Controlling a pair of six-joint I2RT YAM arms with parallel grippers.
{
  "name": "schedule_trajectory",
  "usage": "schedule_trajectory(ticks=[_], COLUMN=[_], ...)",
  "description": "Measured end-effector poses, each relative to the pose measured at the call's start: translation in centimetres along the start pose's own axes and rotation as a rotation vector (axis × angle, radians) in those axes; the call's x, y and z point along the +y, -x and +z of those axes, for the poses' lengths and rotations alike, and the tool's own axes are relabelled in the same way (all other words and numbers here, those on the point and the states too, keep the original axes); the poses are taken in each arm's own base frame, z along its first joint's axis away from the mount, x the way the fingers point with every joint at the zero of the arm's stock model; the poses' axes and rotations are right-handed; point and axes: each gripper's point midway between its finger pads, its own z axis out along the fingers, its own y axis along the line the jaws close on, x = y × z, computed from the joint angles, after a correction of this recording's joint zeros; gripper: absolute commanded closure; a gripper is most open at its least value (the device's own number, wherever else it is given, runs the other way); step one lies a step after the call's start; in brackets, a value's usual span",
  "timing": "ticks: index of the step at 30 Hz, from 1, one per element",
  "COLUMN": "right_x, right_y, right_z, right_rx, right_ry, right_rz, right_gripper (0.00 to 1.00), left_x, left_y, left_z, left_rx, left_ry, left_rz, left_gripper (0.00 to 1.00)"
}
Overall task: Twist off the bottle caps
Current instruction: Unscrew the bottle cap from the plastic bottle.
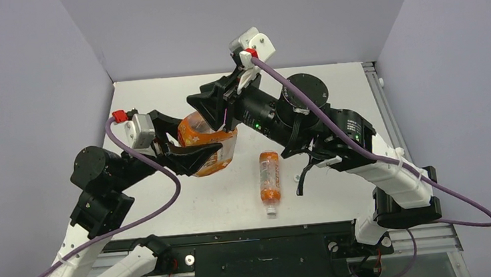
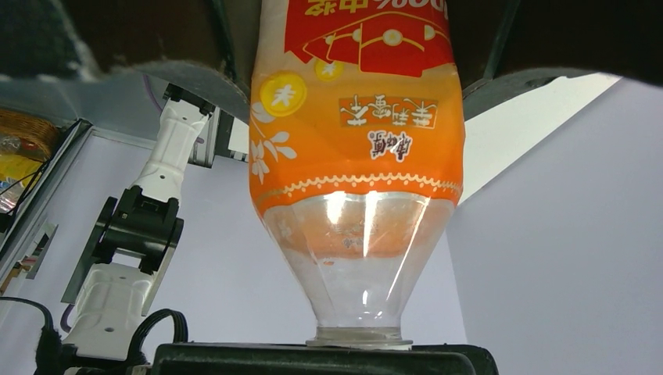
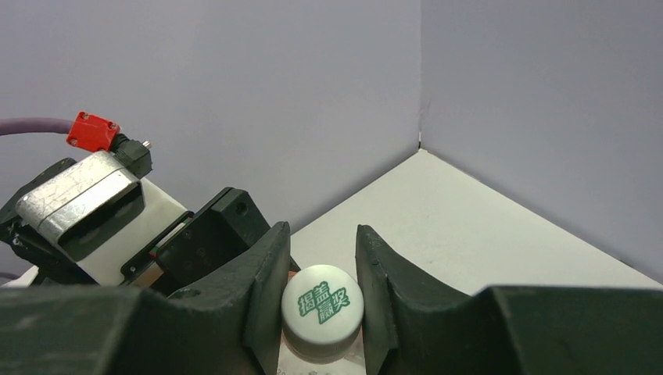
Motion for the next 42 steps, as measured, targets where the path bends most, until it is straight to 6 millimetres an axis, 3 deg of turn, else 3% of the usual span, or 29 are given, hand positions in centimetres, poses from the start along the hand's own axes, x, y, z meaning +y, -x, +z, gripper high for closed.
schedule_trajectory(ticks=[4, 8, 17, 23, 25, 27, 29, 34, 39, 42], right_x=[0.3, 1.7, 8.4, 10.3, 10.4, 10.2, 9.9, 7.0, 4.1, 3.4], right_y=[0.1, 0.3, 2.0, 2.3, 2.4, 2.4, 2.5, 3.0, 4.2, 4.4], right_z=[-0.1, -0.8, -6.1, -7.8, -8.0, -7.9, -7.4, -5.2, -5.5, -5.8], right_rx=[0.005, 0.013, -0.029, -0.051, -0.045, -0.042, -0.03, -0.053, -0.102, -0.104], right_ry=[0.061, 0.284, 0.862, 1.061, 1.092, 1.09, 1.045, 0.756, 0.417, 0.291], right_rz=[-0.006, 0.004, 0.02, 0.066, 0.084, 0.091, 0.104, 0.081, 0.017, -0.012], right_gripper=[1.0, 1.0, 1.0, 1.0, 0.79, 0.32, 0.23, 0.21, 0.19, 0.19], left_x=[-0.2, -1.3, -7.1, -9.2, -9.4, -9.4, -9.4, -8.1, -5.0, -2.7], left_y=[0.1, 0.4, 2.4, 2.8, 2.8, 2.8, 2.9, 2.9, 1.8, 1.2], left_z=[0.0, 0.0, -1.2, -2.1, -2.2, -2.2, -2.2, -1.8, -0.8, -0.3], left_rx=[-0.004, -0.015, -0.006, 0.027, 0.03, 0.03, 0.026, -0.018, -0.047, -0.055], left_ry=[-0.008, -0.061, -0.346, -0.45, -0.459, -0.461, -0.466, -0.394, -0.245, -0.143], left_rz=[-0.009, -0.044, -0.155, -0.202, -0.207, -0.207, -0.19, -0.109, 0.005, 0.066], left_gripper=[1.0, 1.0, 1.0, 1.0, 1.0, 1.0, 1.0, 1.0, 1.0, 1.0])
